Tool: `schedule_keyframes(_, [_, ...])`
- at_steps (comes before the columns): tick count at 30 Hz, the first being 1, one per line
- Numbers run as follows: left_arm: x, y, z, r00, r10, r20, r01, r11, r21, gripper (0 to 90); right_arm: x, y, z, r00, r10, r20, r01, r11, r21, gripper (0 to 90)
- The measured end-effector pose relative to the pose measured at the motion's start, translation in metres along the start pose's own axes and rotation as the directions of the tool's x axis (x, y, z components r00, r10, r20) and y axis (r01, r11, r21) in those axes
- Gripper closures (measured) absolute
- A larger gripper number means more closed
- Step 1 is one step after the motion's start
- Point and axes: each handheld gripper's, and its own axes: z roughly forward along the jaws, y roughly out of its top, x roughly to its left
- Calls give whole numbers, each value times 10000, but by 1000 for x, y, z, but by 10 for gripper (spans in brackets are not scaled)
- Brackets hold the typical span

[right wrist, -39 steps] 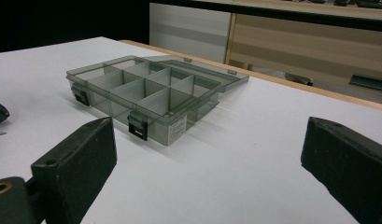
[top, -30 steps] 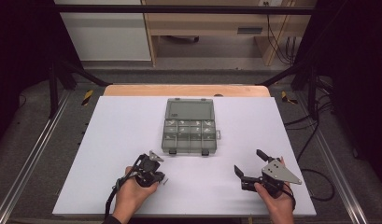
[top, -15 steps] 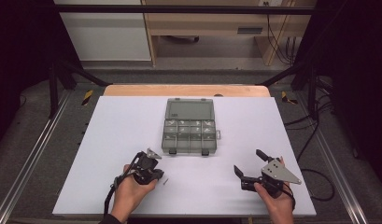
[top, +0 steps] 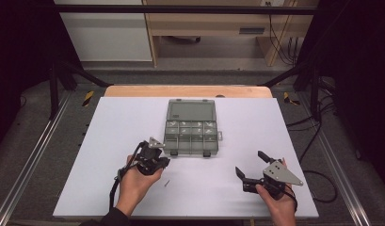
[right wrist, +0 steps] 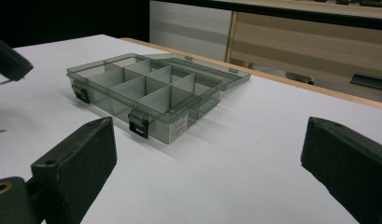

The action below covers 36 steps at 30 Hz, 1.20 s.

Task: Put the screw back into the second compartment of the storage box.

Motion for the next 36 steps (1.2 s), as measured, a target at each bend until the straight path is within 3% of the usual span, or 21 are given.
schedule_keyframes(4, [3,6,-1,9996,-223,-143,219,9994,-260,848,1,0,0,10000,16,-29,-16,10000,16,37])
schedule_keyframes(7, [5,13,-4,9981,-494,-369,468,9965,-694,849,1,0,0,10000,32,-26,-32,10000,20,37])
schedule_keyframes(12, [4,18,-4,9938,-968,-549,910,9908,-1000,849,1,0,1,10000,-43,-52,43,10000,41,37])
schedule_keyframes(24, [9,31,0,9858,-1454,-840,1335,9821,-1326,849,1,0,1,9999,-24,-122,25,10000,60,38])
schedule_keyframes(36, [15,41,10,9866,-1402,-830,1278,9821,-1386,848,1,0,1,9999,57,-127,-57,10000,27,38])
